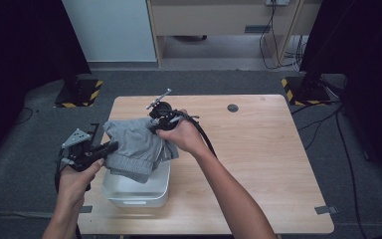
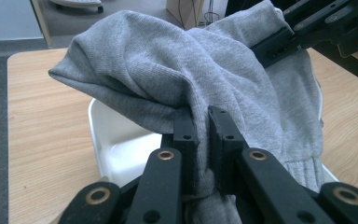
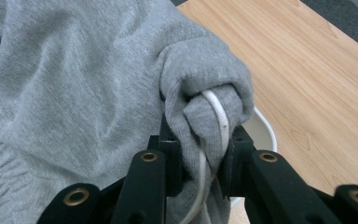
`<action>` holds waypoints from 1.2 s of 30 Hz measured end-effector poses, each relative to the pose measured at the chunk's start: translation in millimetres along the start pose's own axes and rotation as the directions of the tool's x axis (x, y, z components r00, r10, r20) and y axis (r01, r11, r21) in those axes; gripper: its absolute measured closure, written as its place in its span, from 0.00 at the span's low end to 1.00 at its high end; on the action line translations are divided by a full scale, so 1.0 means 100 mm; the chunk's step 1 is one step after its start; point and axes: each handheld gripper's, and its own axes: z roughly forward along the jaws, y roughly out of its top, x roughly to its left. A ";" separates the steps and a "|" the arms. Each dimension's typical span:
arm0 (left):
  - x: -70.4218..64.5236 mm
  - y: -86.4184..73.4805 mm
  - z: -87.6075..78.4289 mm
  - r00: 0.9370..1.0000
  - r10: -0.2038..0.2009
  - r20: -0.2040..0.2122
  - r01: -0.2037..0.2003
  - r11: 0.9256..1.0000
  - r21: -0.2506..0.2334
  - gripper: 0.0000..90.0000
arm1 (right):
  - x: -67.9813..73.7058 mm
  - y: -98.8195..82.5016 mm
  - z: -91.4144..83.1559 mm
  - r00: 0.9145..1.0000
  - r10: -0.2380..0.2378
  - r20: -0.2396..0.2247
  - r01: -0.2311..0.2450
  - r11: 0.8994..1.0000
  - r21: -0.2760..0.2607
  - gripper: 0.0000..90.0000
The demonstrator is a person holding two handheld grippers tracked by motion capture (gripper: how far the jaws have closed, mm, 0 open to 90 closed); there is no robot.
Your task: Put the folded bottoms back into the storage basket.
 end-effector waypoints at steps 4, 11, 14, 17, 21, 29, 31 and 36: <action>0.02 -0.01 -0.03 1.000 -0.002 -0.001 0.002 1.000 -0.003 0.92 | 0.03 0.02 0.03 1.000 -0.001 -0.005 0.001 1.000 0.003 0.83; 0.08 -0.03 -0.07 1.000 -0.006 -0.007 0.006 1.000 -0.001 0.91 | 0.06 0.06 0.07 1.000 -0.005 -0.011 0.005 1.000 0.004 0.83; 0.10 -0.04 -0.08 1.000 -0.008 -0.009 0.008 1.000 0.000 0.92 | 0.08 0.06 0.10 1.000 -0.002 -0.015 0.002 1.000 0.006 0.83; 0.12 -0.06 -0.08 1.000 -0.015 -0.012 0.015 1.000 0.003 0.92 | 0.09 0.06 0.11 1.000 0.002 -0.019 -0.002 1.000 0.008 0.83; 0.14 -0.06 -0.10 1.000 -0.014 -0.014 0.014 1.000 0.004 0.92 | 0.11 0.07 0.14 1.000 -0.002 -0.022 0.002 1.000 0.010 0.83; 0.16 -0.07 -0.14 1.000 -0.015 -0.019 0.015 1.000 0.001 0.92 | 0.14 0.10 0.18 1.000 0.003 -0.029 -0.003 1.000 0.012 0.83; 0.16 -0.07 -0.14 1.000 -0.011 -0.020 0.011 1.000 0.005 0.92 | 0.15 0.11 0.19 1.000 0.005 -0.030 -0.005 1.000 0.017 0.83; 0.15 -0.10 -0.09 1.000 -0.005 -0.013 0.005 1.000 0.021 0.92 | 0.14 0.05 0.21 1.000 0.003 -0.025 -0.002 1.000 0.026 0.83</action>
